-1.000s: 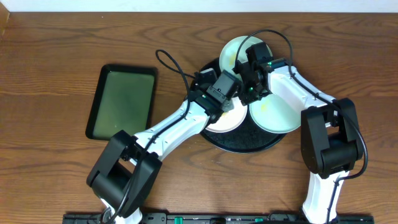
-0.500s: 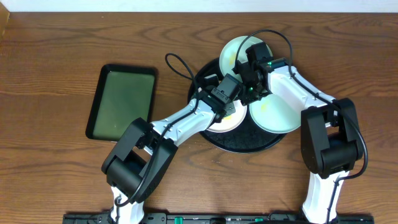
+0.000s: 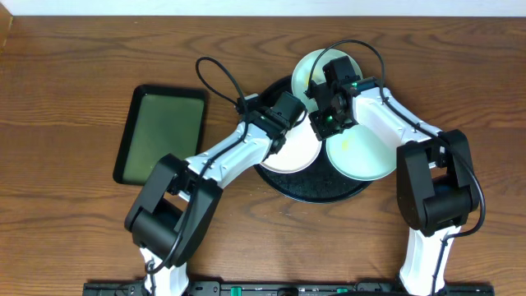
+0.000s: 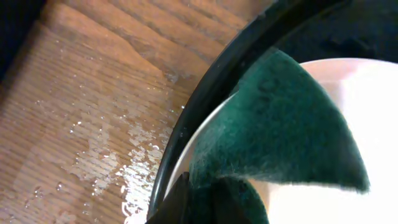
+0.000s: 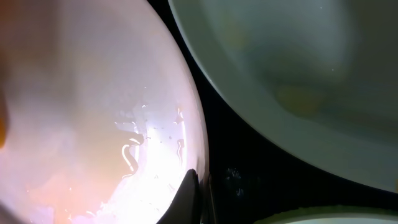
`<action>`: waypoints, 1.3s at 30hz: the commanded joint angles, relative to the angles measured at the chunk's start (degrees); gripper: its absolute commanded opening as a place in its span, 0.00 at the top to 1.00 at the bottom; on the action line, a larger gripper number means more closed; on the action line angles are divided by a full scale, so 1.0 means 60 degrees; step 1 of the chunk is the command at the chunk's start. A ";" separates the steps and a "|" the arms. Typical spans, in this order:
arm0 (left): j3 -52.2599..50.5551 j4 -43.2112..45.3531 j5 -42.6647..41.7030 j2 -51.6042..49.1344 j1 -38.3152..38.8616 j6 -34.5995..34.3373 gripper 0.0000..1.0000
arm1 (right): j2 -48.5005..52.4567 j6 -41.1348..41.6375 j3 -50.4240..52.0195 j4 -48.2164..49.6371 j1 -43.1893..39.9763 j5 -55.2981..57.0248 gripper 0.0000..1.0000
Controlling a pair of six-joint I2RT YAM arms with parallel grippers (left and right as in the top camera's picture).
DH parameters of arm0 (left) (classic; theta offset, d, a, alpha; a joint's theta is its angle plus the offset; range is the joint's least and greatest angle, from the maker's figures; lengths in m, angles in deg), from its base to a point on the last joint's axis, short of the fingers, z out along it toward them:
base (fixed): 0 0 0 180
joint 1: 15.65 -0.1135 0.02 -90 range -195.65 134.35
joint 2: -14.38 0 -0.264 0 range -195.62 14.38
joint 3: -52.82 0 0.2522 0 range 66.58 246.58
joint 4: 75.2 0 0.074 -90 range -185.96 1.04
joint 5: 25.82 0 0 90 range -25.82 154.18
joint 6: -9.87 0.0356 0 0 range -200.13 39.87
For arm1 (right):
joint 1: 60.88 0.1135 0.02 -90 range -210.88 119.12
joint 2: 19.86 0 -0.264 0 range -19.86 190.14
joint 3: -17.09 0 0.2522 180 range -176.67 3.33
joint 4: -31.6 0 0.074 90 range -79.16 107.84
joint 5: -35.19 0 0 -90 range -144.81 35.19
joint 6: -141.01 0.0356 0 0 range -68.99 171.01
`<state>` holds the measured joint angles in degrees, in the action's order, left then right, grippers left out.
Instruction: Clean dirty plates on tray and stack at the side
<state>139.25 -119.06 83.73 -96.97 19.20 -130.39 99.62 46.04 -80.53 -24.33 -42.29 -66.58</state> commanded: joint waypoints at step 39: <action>-0.0197 -0.0616 -0.0080 0.1581 -0.0146 0.0208 0.93 | -0.0055 0.0295 -0.0087 0.0135 -0.0018 -0.0142 0.99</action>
<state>138.57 -122.28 81.19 -92.53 19.35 -128.37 99.62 46.98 -80.53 -24.03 -42.32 -66.88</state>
